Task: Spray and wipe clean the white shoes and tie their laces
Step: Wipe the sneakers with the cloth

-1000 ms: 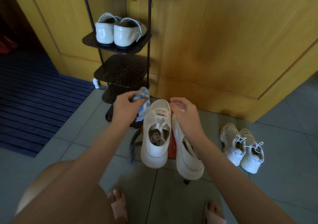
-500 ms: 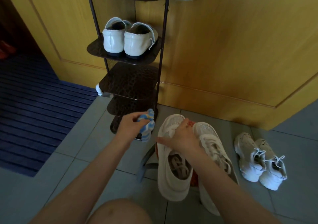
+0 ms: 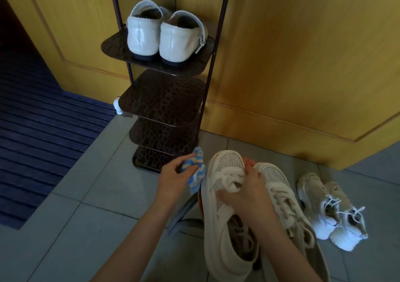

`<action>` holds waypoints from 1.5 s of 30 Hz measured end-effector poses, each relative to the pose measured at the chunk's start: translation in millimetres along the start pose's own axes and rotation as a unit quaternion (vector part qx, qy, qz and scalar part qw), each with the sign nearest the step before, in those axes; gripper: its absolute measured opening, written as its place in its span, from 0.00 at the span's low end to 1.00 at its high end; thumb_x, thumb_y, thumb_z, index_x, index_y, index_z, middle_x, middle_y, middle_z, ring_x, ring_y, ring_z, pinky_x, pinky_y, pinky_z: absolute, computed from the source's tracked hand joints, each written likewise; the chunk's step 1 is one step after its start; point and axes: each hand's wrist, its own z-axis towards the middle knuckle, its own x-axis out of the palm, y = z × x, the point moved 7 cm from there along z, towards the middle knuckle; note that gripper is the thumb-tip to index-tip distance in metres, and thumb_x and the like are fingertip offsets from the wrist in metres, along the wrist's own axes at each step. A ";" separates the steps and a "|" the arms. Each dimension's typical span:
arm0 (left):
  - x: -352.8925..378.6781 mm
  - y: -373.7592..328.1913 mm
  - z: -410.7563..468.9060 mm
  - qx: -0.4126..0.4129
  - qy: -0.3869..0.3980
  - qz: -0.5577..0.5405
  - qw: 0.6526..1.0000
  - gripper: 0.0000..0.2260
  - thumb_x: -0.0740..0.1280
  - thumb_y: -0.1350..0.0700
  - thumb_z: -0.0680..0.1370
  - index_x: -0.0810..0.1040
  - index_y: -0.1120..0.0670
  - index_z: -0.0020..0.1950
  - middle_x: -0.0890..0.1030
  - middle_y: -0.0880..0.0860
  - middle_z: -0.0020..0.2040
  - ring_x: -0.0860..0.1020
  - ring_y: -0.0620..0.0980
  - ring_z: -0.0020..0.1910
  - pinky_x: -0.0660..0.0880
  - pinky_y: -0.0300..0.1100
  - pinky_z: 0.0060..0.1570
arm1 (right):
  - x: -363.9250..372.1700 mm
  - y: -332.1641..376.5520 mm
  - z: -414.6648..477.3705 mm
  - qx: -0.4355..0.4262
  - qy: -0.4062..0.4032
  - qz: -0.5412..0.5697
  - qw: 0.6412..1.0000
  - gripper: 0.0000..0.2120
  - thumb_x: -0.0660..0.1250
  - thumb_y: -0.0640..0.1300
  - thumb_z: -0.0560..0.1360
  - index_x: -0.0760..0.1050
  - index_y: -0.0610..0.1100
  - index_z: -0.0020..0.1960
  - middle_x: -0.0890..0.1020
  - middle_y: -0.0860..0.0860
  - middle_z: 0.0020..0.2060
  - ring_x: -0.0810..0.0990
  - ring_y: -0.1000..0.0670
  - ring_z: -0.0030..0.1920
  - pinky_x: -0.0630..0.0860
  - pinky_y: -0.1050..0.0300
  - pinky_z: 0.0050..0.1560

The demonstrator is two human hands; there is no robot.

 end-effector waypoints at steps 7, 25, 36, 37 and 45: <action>2.6 6.9 5.7 -0.003 0.009 -0.023 1.000 0.12 0.68 0.65 0.74 0.79 0.55 0.56 0.81 0.48 0.51 0.77 0.36 0.47 0.75 0.26 0.47 | 0.0 -2.0 -4.1 -0.031 -0.044 0.062 0.997 0.26 0.74 0.45 0.68 0.60 0.49 0.58 0.74 0.51 0.52 0.76 0.52 0.46 0.74 0.61 0.40; -0.8 -90.5 -26.7 0.128 0.008 -0.117 0.985 0.14 0.69 0.64 0.73 0.80 0.47 0.54 0.82 0.44 0.53 0.80 0.39 0.52 0.75 0.30 0.49 | -32.7 3.4 -44.1 -0.145 -0.184 0.341 0.910 0.29 0.76 0.39 0.67 0.68 0.63 0.58 0.79 0.57 0.56 0.80 0.55 0.55 0.80 0.52 0.52; 36.7 -153.4 -25.5 0.378 0.093 0.219 0.895 0.17 0.66 0.63 0.76 0.78 0.48 0.61 0.73 0.36 0.55 0.73 0.39 0.58 0.70 0.34 0.61 | -37.2 17.2 -56.7 -0.234 -0.307 0.212 0.898 0.20 0.74 0.38 0.68 0.74 0.51 0.57 0.74 0.46 0.62 0.71 0.54 0.63 0.65 0.77 0.58; 37.6 -148.8 -26.2 0.381 0.094 0.232 0.890 0.17 0.66 0.63 0.75 0.77 0.47 0.61 0.73 0.36 0.54 0.72 0.39 0.58 0.69 0.34 0.61 | -37.7 15.0 -55.2 -0.224 -0.312 0.221 0.897 0.20 0.75 0.37 0.68 0.74 0.52 0.56 0.74 0.47 0.61 0.71 0.55 0.62 0.65 0.77 0.57; 34.1 -82.3 -64.0 0.444 0.092 0.280 0.846 0.15 0.61 0.56 0.76 0.77 0.54 0.62 0.77 0.47 0.57 0.73 0.45 0.56 0.67 0.29 0.60 | -44.3 5.5 -43.0 -0.170 -0.295 0.329 0.881 0.17 0.72 0.31 0.69 0.75 0.48 0.52 0.73 0.47 0.59 0.71 0.70 0.55 0.68 0.81 0.47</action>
